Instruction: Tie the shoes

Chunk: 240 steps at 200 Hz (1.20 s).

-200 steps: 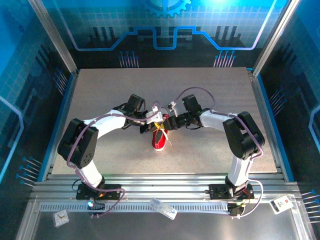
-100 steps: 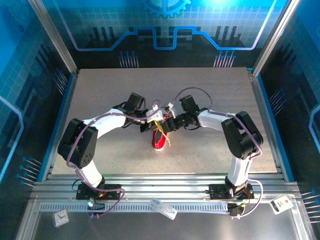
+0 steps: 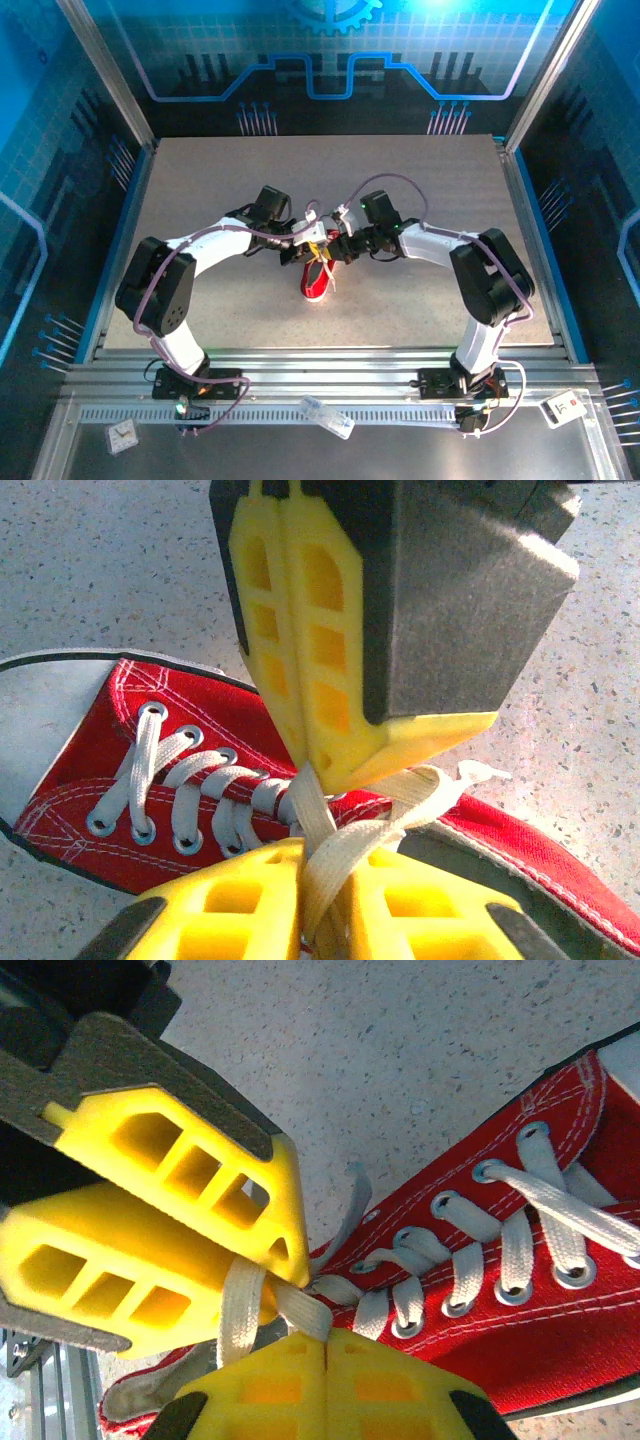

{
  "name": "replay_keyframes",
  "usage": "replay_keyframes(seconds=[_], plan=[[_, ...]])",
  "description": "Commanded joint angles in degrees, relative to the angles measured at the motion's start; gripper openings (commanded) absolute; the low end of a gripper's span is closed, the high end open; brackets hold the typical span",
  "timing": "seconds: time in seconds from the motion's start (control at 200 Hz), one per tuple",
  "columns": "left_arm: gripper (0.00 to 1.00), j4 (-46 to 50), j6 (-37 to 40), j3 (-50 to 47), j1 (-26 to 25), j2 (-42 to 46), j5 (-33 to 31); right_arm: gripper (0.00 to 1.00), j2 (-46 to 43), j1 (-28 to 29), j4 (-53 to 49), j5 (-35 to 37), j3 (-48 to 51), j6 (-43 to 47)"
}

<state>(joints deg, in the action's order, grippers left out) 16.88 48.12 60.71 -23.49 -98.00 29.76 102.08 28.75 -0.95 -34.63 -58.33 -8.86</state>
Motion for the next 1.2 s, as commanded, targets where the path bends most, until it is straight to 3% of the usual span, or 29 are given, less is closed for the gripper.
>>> replay_keyframes(seconds=[0.0, 0.105, 0.315, 0.45, 0.67, 1.195], plan=[[0.2, 1.9, 1.0, 0.5, -0.3, 0.3, 0.9, 0.0, -1.4, -0.6, 1.7, 1.2, 1.2, -0.9], [0.22, 2.0, 1.2, 0.5, -0.4, 0.3, 0.9, 0.0, -1.4, -0.6, 2.8, 1.2, 1.7, -1.5], [0.47, 0.0, 1.2, -2.1, 0.1, 3.3, -2.1, 0.0, -0.4, -0.7, 2.4, 1.2, 1.2, -1.6], [0.54, -0.4, -0.5, -4.4, 3.1, 7.4, -2.2, 0.0, 0.1, -0.6, 2.0, 1.1, 0.9, -1.4], [0.57, 4.4, 1.7, -7.2, 5.6, 10.8, -5.8, 0.0, 0.5, -0.5, 0.3, 1.1, -0.3, -0.3], [0.6, 8.5, -0.3, -3.5, 3.7, 2.2, -6.7, 0.0, 1.8, 0.0, -1.6, 1.7, -2.0, 1.1]])
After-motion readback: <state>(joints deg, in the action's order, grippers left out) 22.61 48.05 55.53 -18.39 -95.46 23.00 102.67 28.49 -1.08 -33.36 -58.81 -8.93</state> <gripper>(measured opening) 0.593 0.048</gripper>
